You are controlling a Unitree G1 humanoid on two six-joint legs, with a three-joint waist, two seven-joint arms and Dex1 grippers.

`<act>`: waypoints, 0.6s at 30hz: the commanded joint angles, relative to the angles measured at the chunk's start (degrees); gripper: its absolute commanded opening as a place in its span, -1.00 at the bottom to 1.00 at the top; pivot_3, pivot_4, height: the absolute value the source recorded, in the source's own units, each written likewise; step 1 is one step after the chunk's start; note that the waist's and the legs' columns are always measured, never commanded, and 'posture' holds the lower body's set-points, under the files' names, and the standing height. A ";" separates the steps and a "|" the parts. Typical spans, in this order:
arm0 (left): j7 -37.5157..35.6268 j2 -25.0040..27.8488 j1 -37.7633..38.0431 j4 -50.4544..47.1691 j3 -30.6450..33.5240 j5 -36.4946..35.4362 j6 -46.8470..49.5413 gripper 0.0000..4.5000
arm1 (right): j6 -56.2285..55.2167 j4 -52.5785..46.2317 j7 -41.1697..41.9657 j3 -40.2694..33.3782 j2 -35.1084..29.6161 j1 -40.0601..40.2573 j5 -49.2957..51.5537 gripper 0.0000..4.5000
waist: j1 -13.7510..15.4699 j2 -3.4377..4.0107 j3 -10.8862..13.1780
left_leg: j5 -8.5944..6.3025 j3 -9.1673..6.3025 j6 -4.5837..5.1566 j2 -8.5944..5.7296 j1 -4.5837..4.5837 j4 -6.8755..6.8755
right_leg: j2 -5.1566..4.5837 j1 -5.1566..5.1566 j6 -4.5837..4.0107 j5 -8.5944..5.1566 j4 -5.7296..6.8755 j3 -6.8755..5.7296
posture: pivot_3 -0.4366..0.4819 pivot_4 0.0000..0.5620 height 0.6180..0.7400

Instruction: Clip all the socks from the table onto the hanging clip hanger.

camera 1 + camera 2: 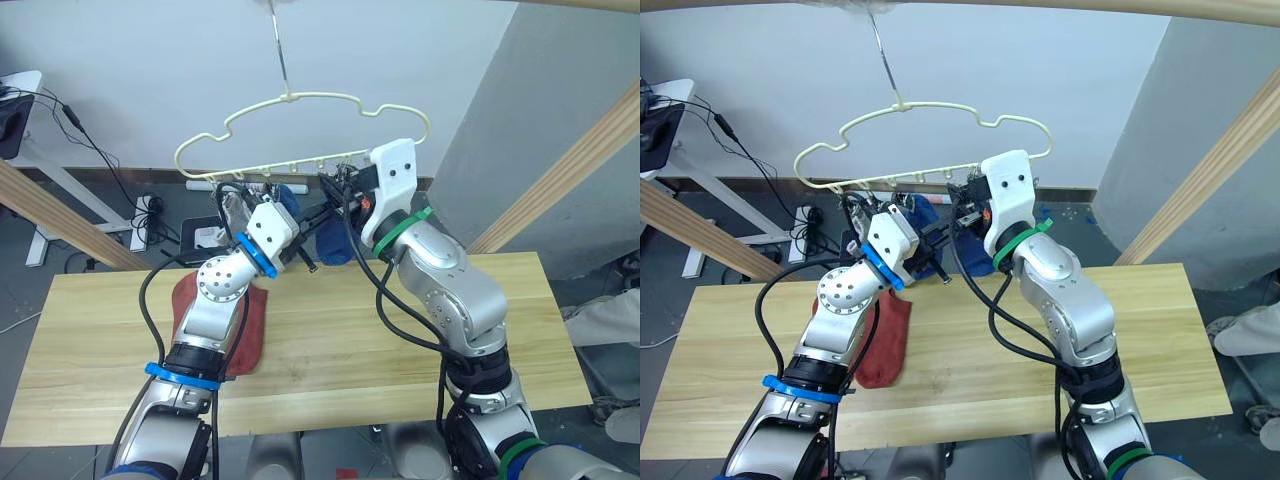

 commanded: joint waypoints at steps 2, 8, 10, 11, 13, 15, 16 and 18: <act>1.27 -0.62 -0.95 -2.60 0.20 -0.24 -0.09 -1.00 | 0.79 -2.68 0.22 -1.39 0.94 -0.20 1.89 0.27 | 0.00 0.00 0.00 | 0.00 0.01 0.00 0.00 0.00 0.00 | 0.00 0.00 0.00 0.00 0.00 0.01 | -0.19 0.12 0.92; 1.69 -0.85 -0.35 -3.05 0.30 -0.74 2.14 -0.82 | 3.06 -5.22 0.55 -2.32 0.08 0.37 3.47 0.29 | 0.00 0.00 0.00 | 0.00 0.00 0.00 0.00 0.00 -0.01 | 0.00 0.00 0.00 0.00 0.00 -0.01 | -0.19 0.14 0.92; 1.01 -0.80 0.02 -3.53 0.22 -1.52 3.39 -0.63 | 4.30 -6.65 1.07 -2.37 -0.69 1.03 4.09 0.29 | 0.00 0.00 0.00 | 0.00 0.00 0.00 0.00 -0.01 -0.01 | 0.00 0.00 0.00 0.00 0.00 0.00 | -0.20 0.14 0.92; 0.92 -0.75 0.26 -3.86 0.26 -1.65 4.09 -0.50 | 4.88 -7.49 1.43 -2.27 -1.24 1.47 4.39 0.29 | 0.00 0.00 0.00 | 0.00 0.00 0.00 0.00 -0.01 -0.01 | 0.00 0.00 0.00 0.00 0.00 0.00 | -0.20 0.14 0.92; -0.28 -0.19 1.09 -4.93 0.21 -2.57 6.21 -0.21 | 5.59 -9.37 2.40 -1.69 -3.24 2.54 4.43 0.29 | -0.01 0.00 0.00 | 0.00 0.00 0.00 0.00 -0.01 -0.01 | 0.01 0.00 0.00 0.00 -0.01 0.00 | -0.20 0.14 0.92; -1.99 0.61 2.04 -6.67 0.32 -4.36 9.11 -0.09 | 5.81 -10.88 3.54 -1.03 -5.62 3.48 4.40 0.29 | -0.01 0.00 0.00 | 0.00 0.01 0.00 0.00 -0.01 -0.01 | 0.01 0.00 0.00 0.00 -0.01 0.01 | -0.20 0.14 0.92; -3.50 1.46 2.80 -8.20 0.68 -6.16 11.49 -0.09 | 5.98 -11.83 4.15 -1.07 -6.90 4.20 4.61 0.29 | -0.01 0.00 0.00 | 0.00 0.01 0.00 0.00 -0.01 0.00 | 0.01 0.00 0.00 0.00 -0.01 0.01 | -0.21 0.15 0.92; -6.04 3.23 4.19 -11.13 1.40 -9.17 15.56 -0.09 | 5.83 -13.43 5.24 -0.99 -9.28 5.36 4.67 0.29 | -0.04 0.00 0.00 | 0.00 0.01 0.00 0.01 0.00 0.00 | 0.03 0.01 0.01 0.00 0.00 0.01 | -0.21 0.15 0.92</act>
